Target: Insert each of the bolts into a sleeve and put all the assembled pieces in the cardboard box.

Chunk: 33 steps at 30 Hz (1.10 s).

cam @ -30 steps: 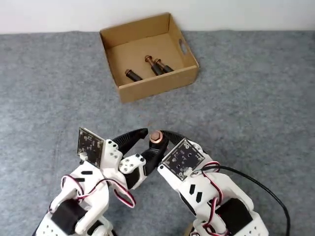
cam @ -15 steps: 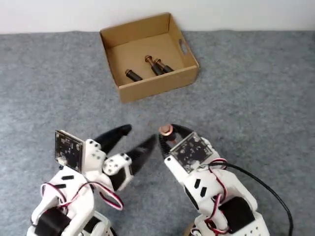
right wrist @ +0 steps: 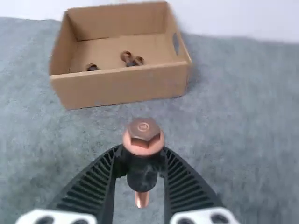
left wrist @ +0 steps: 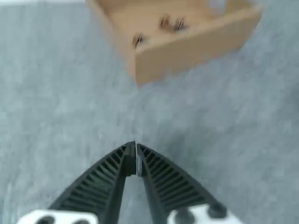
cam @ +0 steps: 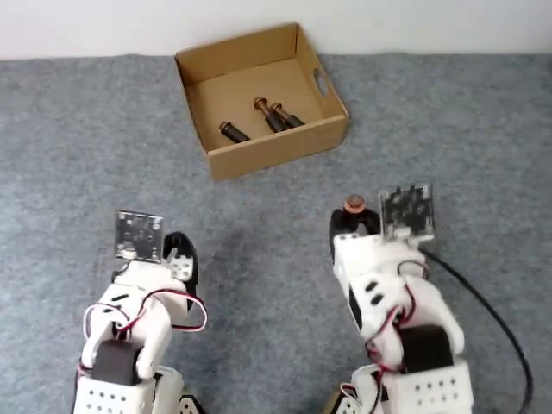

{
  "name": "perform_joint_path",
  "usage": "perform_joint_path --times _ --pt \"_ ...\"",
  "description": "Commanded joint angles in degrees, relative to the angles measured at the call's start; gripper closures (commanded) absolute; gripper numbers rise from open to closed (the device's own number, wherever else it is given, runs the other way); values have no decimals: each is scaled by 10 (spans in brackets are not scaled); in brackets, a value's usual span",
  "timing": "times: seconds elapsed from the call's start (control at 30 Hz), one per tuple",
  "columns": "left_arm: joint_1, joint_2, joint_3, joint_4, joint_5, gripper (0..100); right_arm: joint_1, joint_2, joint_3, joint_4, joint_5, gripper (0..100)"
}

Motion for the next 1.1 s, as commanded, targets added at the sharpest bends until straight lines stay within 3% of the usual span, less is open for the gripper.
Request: perform_joint_path --times 0.0,0.3,0.67,1.07 --pt "-7 -4 54 -25 -36 995 8 107 -110 -2 -22 990" --pt "-8 -5 138 -92 -74 995 4 446 -375 -4 18 990" --pt "-7 -1 138 -91 -74 995 -3 850 -772 -111 90 990" --pt "-5 -5 138 -62 -74 995 0 1207 -1122 -160 173 990"
